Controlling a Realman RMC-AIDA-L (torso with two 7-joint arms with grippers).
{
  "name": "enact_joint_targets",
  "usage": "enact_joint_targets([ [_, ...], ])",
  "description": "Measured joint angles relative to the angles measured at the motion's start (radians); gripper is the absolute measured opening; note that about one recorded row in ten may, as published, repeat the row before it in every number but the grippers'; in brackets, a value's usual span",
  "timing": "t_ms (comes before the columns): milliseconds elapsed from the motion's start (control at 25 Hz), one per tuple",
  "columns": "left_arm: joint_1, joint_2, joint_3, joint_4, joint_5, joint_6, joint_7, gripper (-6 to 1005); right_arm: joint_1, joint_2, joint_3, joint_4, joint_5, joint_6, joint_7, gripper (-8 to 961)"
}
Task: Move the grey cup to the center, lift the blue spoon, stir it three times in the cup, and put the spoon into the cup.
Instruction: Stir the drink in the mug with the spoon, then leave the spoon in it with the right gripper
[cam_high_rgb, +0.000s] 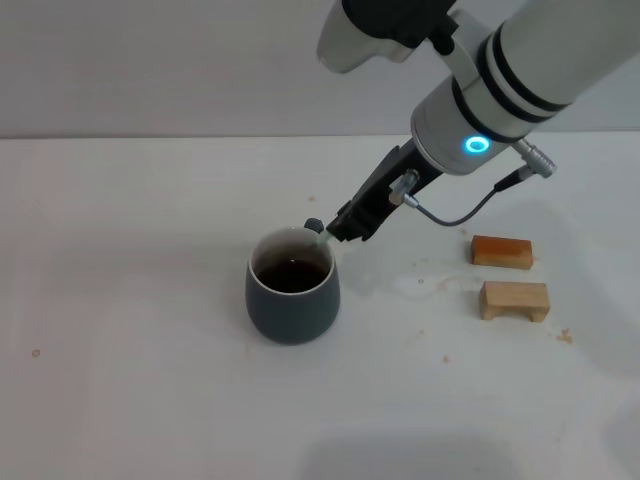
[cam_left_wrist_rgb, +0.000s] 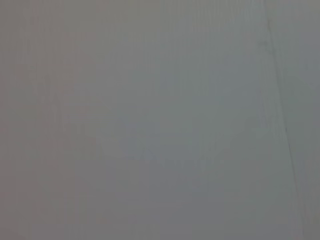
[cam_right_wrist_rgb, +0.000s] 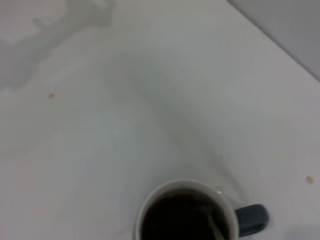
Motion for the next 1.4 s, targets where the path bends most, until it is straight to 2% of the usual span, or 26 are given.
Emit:
enact_joint_targets([
  [320,-0.003,0.0,0.0,0.0,0.0,0.0,0.0,-2,0.047,0.0,-0.008,-0.057,-0.002,-0.012,-0.022,159],
  [720,0.003,0.0,-0.001,-0.004,0.0,0.001,0.0,-2,0.062,0.007,-0.012,-0.046,0.029,0.024,-0.022,159],
  [1040,0.003,0.001,-0.002,-0.003,0.0,0.003,0.0,-2,0.079,0.009,-0.028,-0.079,0.005,-0.041,-0.016,159],
  [1400,0.0,0.002,-0.005,-0.004,0.0,0.003,0.0,-2,0.089,0.008,-0.027,-0.077,-0.006,0.029,-0.017,159],
])
